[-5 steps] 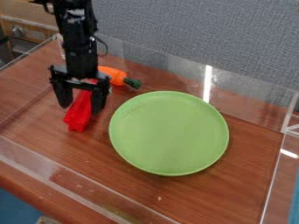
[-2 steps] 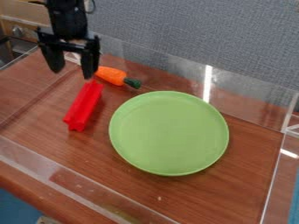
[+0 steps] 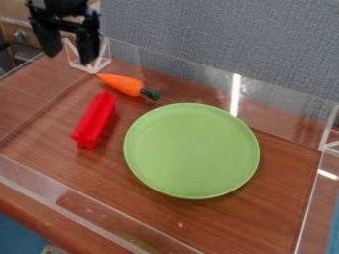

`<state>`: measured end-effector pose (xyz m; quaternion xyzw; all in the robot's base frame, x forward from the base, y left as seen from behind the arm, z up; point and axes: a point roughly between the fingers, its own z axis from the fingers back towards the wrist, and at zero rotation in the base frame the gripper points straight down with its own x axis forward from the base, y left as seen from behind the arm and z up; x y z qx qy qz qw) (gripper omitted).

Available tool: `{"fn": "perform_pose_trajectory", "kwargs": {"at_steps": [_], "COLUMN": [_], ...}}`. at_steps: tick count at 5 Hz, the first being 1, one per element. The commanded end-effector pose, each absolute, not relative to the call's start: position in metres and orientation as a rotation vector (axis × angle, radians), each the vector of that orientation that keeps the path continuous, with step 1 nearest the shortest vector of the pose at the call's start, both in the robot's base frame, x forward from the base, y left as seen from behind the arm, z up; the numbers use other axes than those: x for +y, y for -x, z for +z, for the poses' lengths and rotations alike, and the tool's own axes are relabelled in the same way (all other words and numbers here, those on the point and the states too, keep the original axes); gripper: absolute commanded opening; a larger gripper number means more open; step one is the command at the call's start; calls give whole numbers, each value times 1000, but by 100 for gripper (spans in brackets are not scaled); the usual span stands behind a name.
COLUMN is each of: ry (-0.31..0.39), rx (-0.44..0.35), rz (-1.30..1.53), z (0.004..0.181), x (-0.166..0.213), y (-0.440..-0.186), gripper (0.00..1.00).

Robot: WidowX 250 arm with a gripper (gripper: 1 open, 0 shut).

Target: Put the red object on the right side

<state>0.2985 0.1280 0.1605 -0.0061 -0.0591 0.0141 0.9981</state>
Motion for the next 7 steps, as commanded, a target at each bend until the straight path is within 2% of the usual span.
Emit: {"fn": "perform_pose_trajectory", "kwargs": {"at_steps": [1, 3, 5, 6, 7], "ry": [-16, -2, 15, 21, 17], "rx": [-158, -109, -54, -37, -44], "rz": [-60, -35, 29, 49, 22], "z": [187, 168, 154, 155, 170], "x": [123, 149, 133, 120, 112], "y": [-298, -313, -305, -299, -297], "gripper": [100, 100, 100, 100, 100]}}
